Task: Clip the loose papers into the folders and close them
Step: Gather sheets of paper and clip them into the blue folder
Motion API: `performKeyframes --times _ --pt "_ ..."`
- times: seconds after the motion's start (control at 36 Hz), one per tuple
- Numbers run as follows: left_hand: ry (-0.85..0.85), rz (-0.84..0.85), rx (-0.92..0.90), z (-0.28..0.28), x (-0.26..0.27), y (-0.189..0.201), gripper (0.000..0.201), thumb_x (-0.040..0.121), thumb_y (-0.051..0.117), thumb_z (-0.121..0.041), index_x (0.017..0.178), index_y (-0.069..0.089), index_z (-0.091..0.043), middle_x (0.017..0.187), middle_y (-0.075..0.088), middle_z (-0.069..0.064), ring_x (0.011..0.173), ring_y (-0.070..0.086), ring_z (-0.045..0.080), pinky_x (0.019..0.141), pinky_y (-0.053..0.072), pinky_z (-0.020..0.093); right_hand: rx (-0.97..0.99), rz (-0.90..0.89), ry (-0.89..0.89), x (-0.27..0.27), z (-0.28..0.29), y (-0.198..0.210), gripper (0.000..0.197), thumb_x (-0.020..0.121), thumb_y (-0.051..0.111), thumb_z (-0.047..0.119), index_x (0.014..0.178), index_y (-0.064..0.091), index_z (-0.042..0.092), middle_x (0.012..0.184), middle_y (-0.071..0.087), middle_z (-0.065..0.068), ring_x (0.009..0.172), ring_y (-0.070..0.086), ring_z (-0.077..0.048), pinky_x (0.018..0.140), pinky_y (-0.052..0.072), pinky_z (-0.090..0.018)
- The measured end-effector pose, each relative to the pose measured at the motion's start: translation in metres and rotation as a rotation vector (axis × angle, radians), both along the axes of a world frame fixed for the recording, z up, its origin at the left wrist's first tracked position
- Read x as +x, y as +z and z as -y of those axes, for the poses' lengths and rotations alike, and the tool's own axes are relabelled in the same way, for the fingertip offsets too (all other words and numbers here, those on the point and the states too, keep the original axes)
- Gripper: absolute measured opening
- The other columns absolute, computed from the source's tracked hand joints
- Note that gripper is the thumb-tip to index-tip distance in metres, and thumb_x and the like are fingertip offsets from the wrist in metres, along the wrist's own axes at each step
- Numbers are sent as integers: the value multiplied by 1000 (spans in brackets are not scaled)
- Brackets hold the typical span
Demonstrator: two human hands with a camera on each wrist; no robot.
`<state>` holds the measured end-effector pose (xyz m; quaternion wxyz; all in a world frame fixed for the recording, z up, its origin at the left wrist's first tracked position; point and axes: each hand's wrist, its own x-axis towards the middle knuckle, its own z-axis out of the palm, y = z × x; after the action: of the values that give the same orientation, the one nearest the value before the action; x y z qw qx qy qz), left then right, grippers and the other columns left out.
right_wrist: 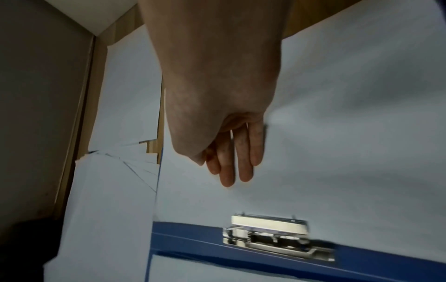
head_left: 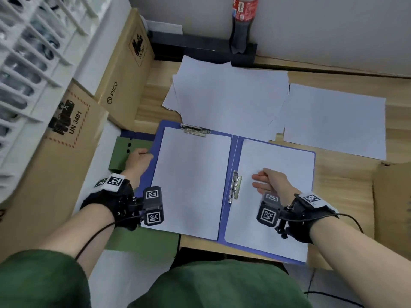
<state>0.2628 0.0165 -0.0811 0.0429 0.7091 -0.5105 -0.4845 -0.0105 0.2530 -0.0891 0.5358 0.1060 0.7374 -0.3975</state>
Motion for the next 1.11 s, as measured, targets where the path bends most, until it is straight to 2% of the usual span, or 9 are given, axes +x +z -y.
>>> performKeyframes --times 0.08,0.19,0.31,0.36,0.47,0.67,0.81,1.0,1.11 --pt "10 -41 11 -2 3 8 46 93 58 -18 137 46 -11 137 50 12 125 48 31 95 40 37 -2 16 36 15 -7 3 19 96 48 25 94 60 11 93 71 -5 71 69 -20 47 55 -20" --pt "-46 -91 -27 -2 4 29 38 92 59 -9 130 52 -9 122 58 11 99 53 24 80 39 33 -32 49 88 29 -12 13 13 92 53 23 90 60 13 73 67 0 53 62 -12 40 50 -19" --pt "-219 -155 -17 -2 3 61 28 92 56 -15 120 59 -18 102 66 4 84 60 21 67 42 31 -66 51 128 37 -13 21 31 93 55 28 118 56 9 101 64 -7 85 64 -25 67 56 -31" --pt "-319 -208 30 -4 3 81 31 90 58 -25 121 62 -28 104 70 -1 95 66 22 77 49 32 -81 61 146 41 -14 27 34 95 53 29 123 52 11 110 59 -7 92 63 -27 82 48 -37" --pt "-560 -398 177 -14 -12 118 32 89 62 -30 120 62 -37 118 70 -6 111 65 20 91 51 40 -116 41 170 45 -10 48 28 96 52 29 118 50 13 115 49 -6 83 57 -22 68 44 -36" --pt "-782 -574 301 -46 -75 155 35 94 55 -23 127 56 -32 110 60 11 81 63 22 73 54 33 -371 36 244 40 -16 101 25 94 53 33 113 58 17 117 57 -4 101 65 -28 93 49 -49" --pt "-917 -577 370 -79 -125 152 46 93 57 -18 136 48 -30 119 68 2 104 68 30 87 55 41 -461 -66 75 22 -31 130 36 97 43 43 113 58 15 119 60 -6 98 67 -28 81 57 -45" --pt "-1006 -447 422 -122 -168 112 43 95 56 -23 136 48 -29 121 69 -5 107 68 23 100 50 40 -359 -259 13 -8 -79 133 44 98 37 32 58 54 28 53 53 13 42 48 -3 48 36 -18" --pt "-932 -350 344 -128 -170 75 32 96 49 -17 127 55 -24 121 67 -2 104 67 23 94 52 36 -127 -358 -51 -12 -112 98 24 95 39 14 72 46 18 68 42 -5 59 37 -15 49 26 -24"
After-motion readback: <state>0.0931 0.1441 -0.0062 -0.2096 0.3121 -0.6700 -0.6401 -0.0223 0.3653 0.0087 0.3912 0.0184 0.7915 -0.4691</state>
